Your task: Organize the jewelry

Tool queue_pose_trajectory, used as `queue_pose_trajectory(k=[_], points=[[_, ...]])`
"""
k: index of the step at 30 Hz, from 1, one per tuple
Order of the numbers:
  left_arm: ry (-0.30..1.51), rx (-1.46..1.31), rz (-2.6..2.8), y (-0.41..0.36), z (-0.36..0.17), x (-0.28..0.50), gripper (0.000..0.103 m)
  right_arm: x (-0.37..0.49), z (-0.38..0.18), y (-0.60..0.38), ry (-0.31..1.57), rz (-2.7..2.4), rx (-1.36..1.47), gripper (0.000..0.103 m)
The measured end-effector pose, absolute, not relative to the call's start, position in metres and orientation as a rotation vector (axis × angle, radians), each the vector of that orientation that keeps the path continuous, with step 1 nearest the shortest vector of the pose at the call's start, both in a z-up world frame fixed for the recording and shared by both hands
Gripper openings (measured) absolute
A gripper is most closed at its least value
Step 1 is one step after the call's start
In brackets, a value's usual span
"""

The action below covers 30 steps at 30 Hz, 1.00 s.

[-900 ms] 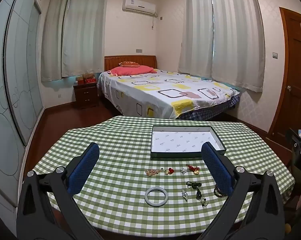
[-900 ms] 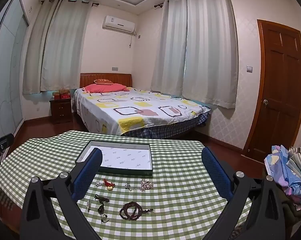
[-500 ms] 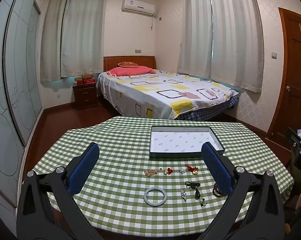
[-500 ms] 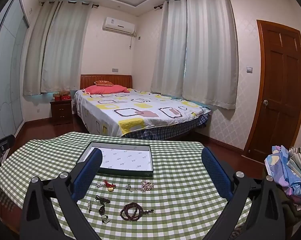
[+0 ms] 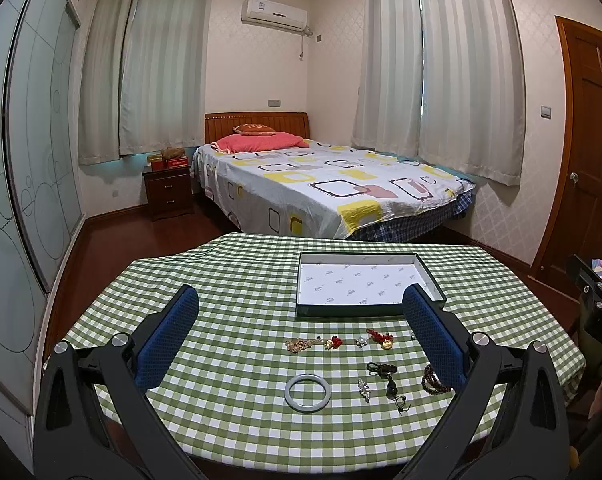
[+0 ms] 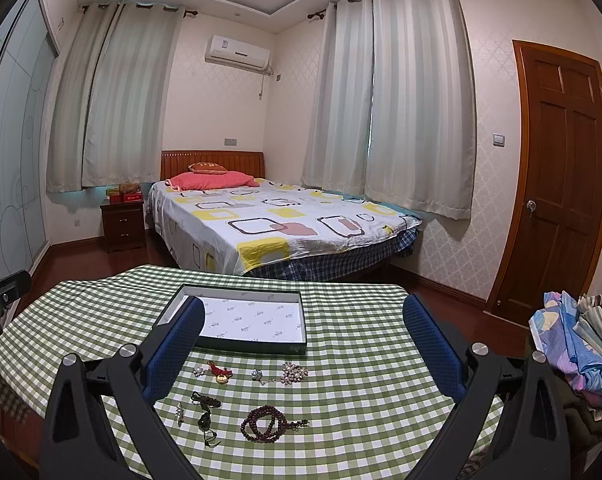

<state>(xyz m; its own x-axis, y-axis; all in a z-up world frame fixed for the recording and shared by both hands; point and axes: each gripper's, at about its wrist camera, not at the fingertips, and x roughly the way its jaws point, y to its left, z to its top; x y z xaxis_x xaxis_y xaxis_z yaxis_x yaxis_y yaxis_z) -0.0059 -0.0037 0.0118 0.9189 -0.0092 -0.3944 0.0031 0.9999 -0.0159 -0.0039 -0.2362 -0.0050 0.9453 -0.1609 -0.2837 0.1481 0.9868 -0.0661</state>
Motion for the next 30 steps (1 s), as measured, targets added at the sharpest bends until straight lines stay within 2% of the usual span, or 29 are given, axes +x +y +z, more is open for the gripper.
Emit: queue_pose_trajectory(k=[30], points=[[0.411,-0.022,-0.012,-0.0043,0.01,-0.0064,0.099,-0.0046,-0.0049,-0.2364,0.29,-0.157,-0.043,0.096]])
